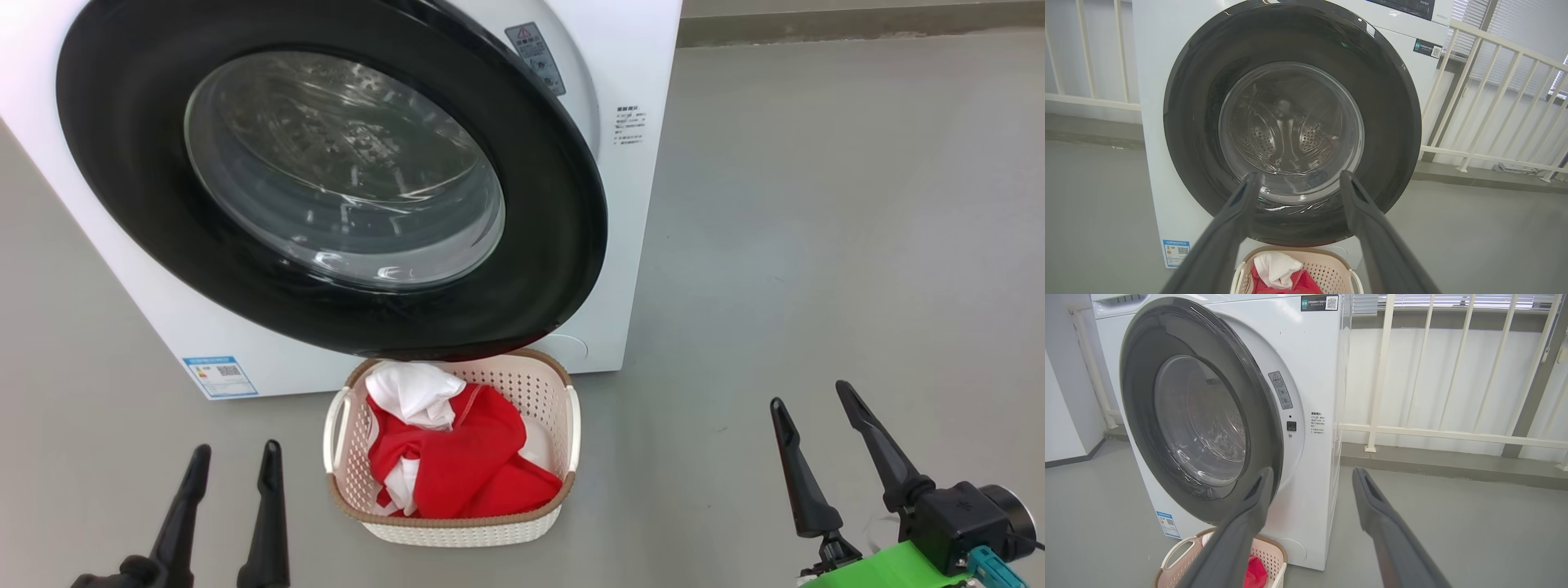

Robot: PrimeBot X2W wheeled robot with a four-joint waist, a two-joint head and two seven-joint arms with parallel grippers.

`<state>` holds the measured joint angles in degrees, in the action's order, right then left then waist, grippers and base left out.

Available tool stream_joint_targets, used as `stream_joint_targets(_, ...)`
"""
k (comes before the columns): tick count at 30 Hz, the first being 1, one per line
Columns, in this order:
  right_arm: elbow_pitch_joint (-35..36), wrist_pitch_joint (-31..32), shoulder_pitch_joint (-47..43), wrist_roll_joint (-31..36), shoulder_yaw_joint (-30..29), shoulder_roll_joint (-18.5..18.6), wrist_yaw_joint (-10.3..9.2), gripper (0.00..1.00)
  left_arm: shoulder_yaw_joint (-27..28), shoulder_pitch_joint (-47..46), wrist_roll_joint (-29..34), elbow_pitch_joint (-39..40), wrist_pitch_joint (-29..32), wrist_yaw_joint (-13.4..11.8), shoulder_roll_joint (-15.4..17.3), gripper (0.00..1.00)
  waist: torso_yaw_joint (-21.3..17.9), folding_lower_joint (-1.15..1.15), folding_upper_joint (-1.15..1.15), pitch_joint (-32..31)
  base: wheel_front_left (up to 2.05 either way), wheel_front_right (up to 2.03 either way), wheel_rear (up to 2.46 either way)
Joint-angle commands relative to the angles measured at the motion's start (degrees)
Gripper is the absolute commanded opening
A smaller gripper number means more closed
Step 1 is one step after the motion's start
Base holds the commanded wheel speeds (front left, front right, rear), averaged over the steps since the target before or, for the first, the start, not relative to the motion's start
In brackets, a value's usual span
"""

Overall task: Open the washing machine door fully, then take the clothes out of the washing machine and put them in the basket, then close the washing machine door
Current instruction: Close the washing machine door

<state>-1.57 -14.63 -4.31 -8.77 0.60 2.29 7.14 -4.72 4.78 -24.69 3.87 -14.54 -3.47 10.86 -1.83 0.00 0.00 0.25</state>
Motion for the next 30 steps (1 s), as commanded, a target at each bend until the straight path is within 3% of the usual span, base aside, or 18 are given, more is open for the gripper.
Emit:
stream_joint_targets(1, 1.7, -0.4, 0.8, -0.3, 0.9, 0.6, 0.35, 1.0, 2.5, -0.9, 1.1, 1.5, -0.5, 0.4, 0.5, 1.0, 0.1, 0.0, 0.0, 0.0, 0.0, 0.0, 0.0)
stream_joint_targets(11, 1.8, -0.4, 0.3, -1.2, 0.6, 0.6, 0.35, 1.0, 2.1, 0.3, 6.4, 0.5, -0.5, 2.9, 0.9, 1.0, 0.2, 0.0, 0.0, -0.4, 0.0, 0.0, 0.0)
stream_joint_targets(30, 1.7, -0.4, -0.1, -1.5, 0.6, 0.6, 0.35, 1.0, 2.1, 0.2, 7.5, -1.7, -0.5, 4.5, -0.5, 1.0, 1.2, 0.0, 0.0, -0.2, 0.0, 0.0, 0.0)
